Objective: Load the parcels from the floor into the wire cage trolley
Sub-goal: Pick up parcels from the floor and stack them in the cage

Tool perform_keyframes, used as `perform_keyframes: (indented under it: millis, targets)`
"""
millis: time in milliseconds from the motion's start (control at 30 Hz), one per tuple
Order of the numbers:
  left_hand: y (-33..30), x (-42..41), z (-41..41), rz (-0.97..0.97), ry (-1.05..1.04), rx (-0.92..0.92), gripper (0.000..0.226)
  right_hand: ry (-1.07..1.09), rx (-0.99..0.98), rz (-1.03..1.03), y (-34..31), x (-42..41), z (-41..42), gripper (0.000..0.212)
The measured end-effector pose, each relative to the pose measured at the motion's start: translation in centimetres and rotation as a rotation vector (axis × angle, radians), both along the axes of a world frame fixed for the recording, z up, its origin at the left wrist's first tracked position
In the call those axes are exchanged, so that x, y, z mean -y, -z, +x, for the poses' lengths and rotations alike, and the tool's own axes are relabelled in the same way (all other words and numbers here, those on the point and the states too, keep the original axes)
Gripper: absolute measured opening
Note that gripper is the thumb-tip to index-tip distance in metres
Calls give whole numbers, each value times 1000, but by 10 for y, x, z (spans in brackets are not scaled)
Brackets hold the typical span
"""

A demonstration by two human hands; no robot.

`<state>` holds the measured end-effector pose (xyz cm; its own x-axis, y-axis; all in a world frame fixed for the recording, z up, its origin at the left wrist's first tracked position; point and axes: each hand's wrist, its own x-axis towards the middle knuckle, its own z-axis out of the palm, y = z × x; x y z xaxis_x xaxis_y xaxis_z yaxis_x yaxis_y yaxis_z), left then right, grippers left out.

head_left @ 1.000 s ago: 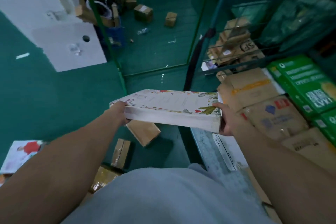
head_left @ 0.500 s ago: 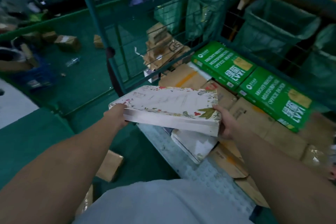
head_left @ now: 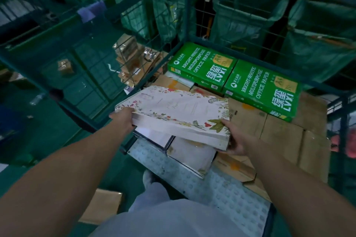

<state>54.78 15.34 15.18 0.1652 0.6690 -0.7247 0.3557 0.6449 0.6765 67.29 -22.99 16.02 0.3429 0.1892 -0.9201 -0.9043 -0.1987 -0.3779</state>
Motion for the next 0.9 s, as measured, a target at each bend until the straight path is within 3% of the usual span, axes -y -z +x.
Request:
perform_keyframes:
  millis: [100, 267, 433, 733, 900]
  targets:
    - [-3, 5, 33, -7, 33, 18, 86, 53, -27, -9, 5, -4, 11, 60]
    - [11, -17, 86, -5, 94, -3, 77, 194, -19, 30, 17, -34, 30, 53]
    - [19, -66, 140, -27, 143, -44, 82, 216, 23, -86, 24, -84, 56, 50]
    - [76, -120, 191, -150, 297, -88, 74, 376, -44, -84, 79, -130, 85, 43]
    - [101, -135, 207, -185, 417, -135, 67, 484, -22, -103, 114, -151, 100, 53]
